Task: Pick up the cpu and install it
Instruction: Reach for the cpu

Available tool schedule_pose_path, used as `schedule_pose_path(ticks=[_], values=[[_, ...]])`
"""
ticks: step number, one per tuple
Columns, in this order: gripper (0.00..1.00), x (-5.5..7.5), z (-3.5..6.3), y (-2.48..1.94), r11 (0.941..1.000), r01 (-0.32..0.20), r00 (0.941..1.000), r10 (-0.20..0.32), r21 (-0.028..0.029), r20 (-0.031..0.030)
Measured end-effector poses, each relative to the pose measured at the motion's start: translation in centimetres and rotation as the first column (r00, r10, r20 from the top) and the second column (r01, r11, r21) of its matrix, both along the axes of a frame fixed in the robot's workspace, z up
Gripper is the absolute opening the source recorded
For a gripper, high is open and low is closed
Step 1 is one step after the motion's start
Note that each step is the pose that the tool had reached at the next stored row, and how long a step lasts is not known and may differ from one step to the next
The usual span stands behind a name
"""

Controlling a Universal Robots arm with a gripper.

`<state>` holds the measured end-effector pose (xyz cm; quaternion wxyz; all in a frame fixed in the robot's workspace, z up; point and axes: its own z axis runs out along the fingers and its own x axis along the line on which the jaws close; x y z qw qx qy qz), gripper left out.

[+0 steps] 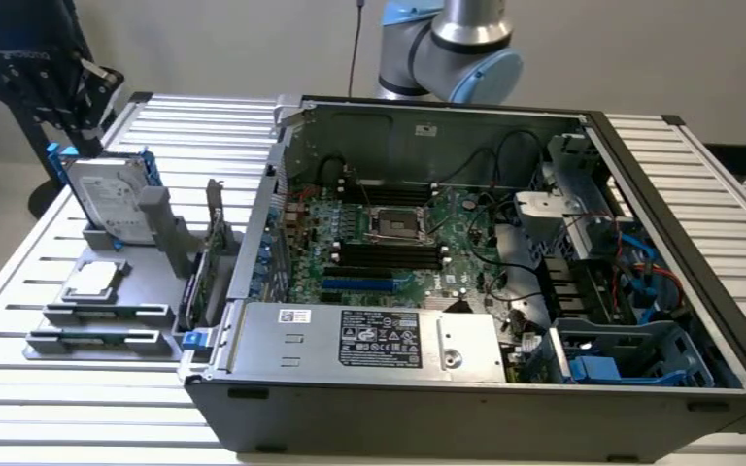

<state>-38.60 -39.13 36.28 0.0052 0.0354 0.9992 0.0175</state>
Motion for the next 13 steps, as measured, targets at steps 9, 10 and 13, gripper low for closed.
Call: schedule_pose_path(ticks=[9,10,13], values=[[0.11,-4.1,-0.68,0.33,1.0000,0.000,0.9999,0.000,-0.0013,-0.0134],[0.11,-4.5,-0.75,0.37,1.0000,0.000,0.9999,0.000,-0.0014,-0.0151],[0.11,-5.3,-0.85,0.42,1.0000,0.000,0.9998,0.000,-0.0014,-0.0188]])
